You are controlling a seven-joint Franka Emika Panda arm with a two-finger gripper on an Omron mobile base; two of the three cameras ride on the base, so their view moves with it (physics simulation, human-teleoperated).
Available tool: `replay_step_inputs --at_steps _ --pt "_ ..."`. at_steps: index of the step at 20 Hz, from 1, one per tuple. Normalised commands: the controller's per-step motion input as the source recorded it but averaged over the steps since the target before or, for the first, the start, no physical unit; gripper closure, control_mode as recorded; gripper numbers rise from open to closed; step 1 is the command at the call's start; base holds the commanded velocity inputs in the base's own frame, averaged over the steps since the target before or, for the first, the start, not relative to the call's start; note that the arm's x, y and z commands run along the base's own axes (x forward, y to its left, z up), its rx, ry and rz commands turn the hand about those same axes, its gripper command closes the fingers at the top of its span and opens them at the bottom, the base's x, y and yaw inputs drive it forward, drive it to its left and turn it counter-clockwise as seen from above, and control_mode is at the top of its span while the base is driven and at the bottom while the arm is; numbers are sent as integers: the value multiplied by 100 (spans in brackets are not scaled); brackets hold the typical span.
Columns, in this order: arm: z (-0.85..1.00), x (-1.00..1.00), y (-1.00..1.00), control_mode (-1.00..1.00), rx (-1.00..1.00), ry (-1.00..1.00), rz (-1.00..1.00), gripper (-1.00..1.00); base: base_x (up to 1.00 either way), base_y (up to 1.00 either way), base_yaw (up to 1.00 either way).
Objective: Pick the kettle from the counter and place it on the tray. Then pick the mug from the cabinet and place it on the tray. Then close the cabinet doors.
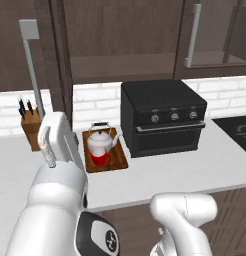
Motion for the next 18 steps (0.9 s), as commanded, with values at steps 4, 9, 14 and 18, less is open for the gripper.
replay_step_inputs --at_steps 4,9,14,18 --pt "-12 0 56 -100 0 0 -11 100 0 0 0" --pt "-1 -39 36 -100 0 0 -12 100 0 0 0" --pt "-1 -43 33 -100 0 0 -12 100 0 0 0" --pt "-5 -3 39 -100 0 0 -12 100 0 0 0"
